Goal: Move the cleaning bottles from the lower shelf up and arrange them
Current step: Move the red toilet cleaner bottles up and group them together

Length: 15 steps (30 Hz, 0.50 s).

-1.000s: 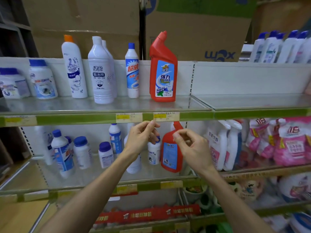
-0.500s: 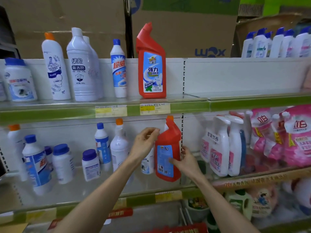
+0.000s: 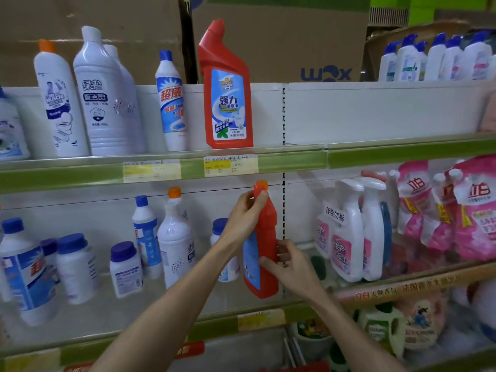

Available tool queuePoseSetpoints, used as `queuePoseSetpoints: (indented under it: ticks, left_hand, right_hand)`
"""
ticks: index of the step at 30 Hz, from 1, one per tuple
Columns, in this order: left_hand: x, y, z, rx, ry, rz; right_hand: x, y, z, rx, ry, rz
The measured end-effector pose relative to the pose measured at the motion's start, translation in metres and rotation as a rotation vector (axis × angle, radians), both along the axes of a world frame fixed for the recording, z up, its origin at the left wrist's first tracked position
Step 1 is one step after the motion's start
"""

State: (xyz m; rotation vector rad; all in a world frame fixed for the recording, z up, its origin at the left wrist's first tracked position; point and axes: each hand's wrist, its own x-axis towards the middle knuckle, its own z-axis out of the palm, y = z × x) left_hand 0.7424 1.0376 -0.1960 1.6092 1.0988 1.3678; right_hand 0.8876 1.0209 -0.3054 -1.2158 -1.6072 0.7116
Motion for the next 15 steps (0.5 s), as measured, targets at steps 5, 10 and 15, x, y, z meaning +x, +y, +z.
queuePoseSetpoints:
  ticks: [5,10,15]
  left_hand:
    - [0.011,0.005,-0.003,0.044,0.001,0.073]
    - [0.017,0.012,-0.003,0.08,-0.096,0.147]
    - [0.008,0.002,-0.008,0.152,-0.175,0.077]
  right_hand:
    - [0.008,-0.012,-0.01,0.166,-0.118,0.043]
    - [0.012,-0.013,-0.015,0.208,-0.089,0.036]
    - [0.011,-0.011,-0.017,-0.025,-0.067,0.049]
